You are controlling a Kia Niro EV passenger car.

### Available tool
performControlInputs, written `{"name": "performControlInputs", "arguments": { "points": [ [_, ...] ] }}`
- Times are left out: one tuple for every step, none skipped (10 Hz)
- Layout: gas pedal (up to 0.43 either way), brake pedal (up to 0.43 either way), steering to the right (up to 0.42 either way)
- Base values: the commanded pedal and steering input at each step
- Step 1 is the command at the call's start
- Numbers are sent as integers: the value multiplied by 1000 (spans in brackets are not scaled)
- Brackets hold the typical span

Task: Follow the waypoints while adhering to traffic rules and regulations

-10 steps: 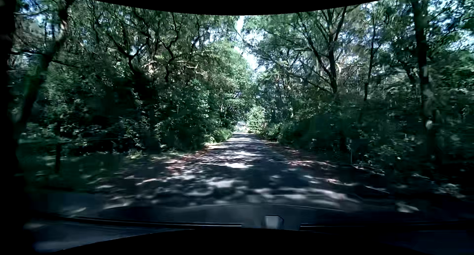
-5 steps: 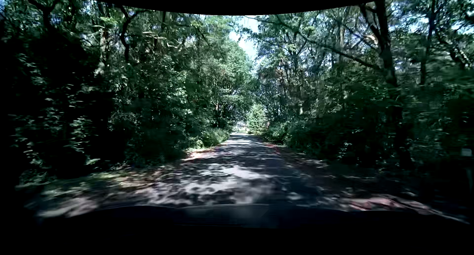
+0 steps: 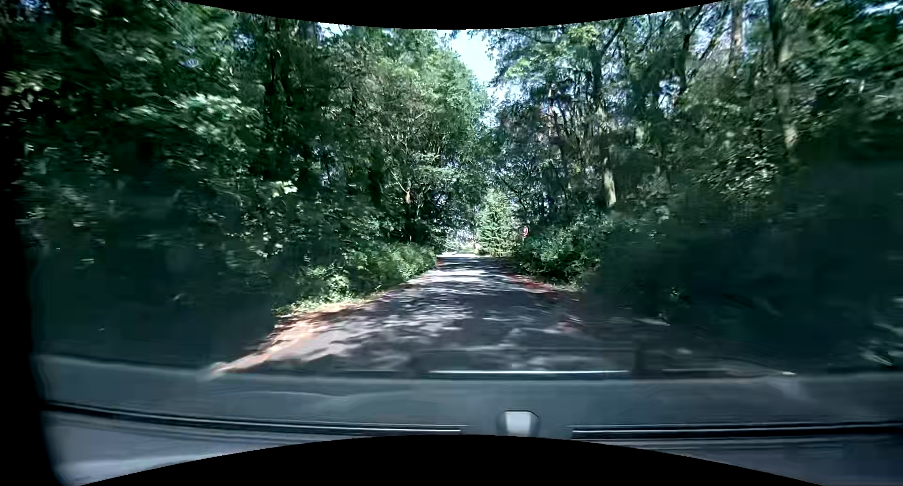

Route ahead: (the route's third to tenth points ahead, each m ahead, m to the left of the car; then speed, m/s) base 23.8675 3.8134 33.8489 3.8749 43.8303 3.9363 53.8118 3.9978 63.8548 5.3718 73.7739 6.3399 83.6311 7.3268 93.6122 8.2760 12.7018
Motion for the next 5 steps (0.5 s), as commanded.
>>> {"name": "performControlInputs", "arguments": {
  "points": [
    [260,6,-10],
    [240,6,-10],
    [220,6,-9],
    [209,6,-8],
    [209,6,-7]
  ]
}}
